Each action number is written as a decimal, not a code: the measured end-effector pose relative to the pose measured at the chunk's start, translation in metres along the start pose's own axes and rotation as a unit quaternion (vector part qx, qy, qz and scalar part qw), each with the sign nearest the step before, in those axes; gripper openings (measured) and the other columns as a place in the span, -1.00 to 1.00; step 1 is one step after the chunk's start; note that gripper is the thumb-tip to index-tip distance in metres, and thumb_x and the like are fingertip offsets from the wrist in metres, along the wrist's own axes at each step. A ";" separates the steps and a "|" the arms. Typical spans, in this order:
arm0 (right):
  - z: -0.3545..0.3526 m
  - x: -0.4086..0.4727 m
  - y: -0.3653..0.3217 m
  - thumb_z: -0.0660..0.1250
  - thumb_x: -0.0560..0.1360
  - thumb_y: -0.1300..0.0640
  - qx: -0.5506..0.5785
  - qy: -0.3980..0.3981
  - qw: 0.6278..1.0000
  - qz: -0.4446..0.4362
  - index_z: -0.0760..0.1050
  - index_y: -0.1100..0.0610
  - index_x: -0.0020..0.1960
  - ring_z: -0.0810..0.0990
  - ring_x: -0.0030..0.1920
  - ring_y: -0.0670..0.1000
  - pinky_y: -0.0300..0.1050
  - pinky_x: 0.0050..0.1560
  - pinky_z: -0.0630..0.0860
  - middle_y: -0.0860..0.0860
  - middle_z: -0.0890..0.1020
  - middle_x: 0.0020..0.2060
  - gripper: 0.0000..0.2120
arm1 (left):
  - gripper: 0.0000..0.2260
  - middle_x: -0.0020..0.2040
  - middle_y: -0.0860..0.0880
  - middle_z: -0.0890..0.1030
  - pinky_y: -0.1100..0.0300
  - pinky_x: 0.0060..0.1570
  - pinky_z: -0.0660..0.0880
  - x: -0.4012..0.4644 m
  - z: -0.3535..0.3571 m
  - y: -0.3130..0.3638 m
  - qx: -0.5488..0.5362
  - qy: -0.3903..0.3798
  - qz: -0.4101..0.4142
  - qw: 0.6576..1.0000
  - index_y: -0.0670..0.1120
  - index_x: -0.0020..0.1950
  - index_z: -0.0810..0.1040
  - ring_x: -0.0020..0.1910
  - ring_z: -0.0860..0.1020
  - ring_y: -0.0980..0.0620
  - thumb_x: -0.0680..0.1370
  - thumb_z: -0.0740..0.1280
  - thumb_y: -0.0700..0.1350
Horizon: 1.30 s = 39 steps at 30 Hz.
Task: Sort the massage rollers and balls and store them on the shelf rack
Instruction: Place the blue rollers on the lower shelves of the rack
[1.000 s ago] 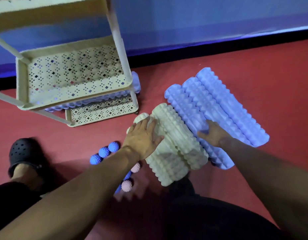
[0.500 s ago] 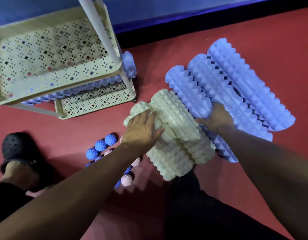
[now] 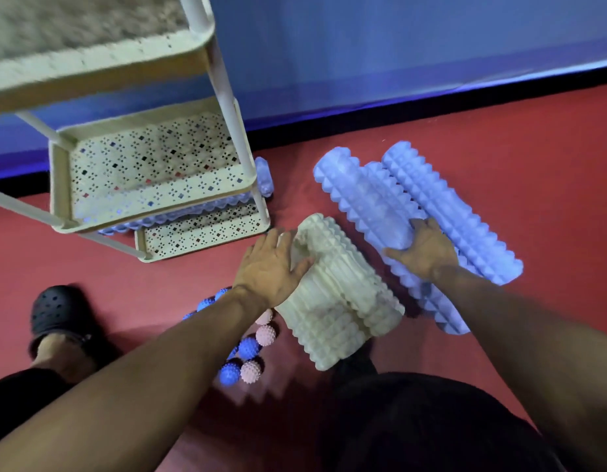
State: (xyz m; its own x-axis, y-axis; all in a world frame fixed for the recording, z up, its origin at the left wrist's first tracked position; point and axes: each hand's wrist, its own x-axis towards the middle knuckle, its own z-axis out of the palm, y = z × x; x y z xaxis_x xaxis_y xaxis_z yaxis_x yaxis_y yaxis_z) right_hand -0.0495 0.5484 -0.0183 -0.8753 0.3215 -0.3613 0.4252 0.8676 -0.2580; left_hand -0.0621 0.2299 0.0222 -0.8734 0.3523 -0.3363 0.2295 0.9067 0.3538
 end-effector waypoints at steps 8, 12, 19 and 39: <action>-0.135 -0.055 -0.082 0.58 0.35 -0.11 0.211 0.115 0.969 -0.059 0.54 0.29 0.03 0.41 -0.16 0.05 -0.03 -0.10 0.41 0.12 0.53 -0.12 -0.47 | -0.37 0.45 -0.09 0.39 -0.08 0.40 0.34 -0.045 -0.113 0.036 -0.026 0.100 0.028 0.994 -0.07 0.54 0.30 0.40 0.39 -0.16 0.59 0.19 0.29; -0.187 -0.110 -0.132 0.56 0.41 0.00 0.391 0.148 0.905 -0.075 0.59 0.27 -0.03 0.61 -0.19 0.05 0.15 -0.05 0.60 0.19 0.70 -0.14 -0.64 | -0.35 0.45 -0.11 0.42 -0.01 0.39 0.34 -0.082 -0.184 0.049 -0.049 0.155 0.030 0.986 -0.05 0.56 0.28 0.42 0.39 -0.14 0.59 0.21 0.30; -0.217 -0.213 -0.225 0.54 0.44 -0.02 0.604 0.058 0.792 -0.070 0.56 0.25 0.19 0.68 0.09 0.13 0.07 0.15 0.61 0.14 0.70 0.09 -0.54 | -0.30 0.37 -0.10 0.47 0.01 0.25 0.43 -0.174 -0.259 0.065 -0.048 0.168 0.053 0.983 0.00 0.50 0.32 0.33 0.47 -0.14 0.49 0.31 0.37; -0.238 -0.378 -0.281 0.44 0.30 -0.41 0.188 0.227 0.912 -0.284 0.55 -0.07 -0.13 0.55 -0.01 -0.04 -0.01 0.01 0.53 -0.13 0.58 -0.10 -0.57 | -0.06 0.26 -0.03 0.52 -0.08 0.16 0.42 -0.374 -0.334 -0.035 0.205 0.270 -0.039 0.940 0.05 0.47 0.25 0.22 0.51 -0.13 0.26 0.28 0.57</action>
State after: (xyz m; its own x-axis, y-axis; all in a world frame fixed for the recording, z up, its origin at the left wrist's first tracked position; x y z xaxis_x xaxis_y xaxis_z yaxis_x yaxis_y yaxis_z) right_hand 0.1066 0.2735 0.4040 -0.9477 0.0589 0.3137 -0.1529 0.7789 -0.6083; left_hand 0.1129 -0.0113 0.4267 -0.9595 0.2129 0.1843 0.2060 0.9769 -0.0561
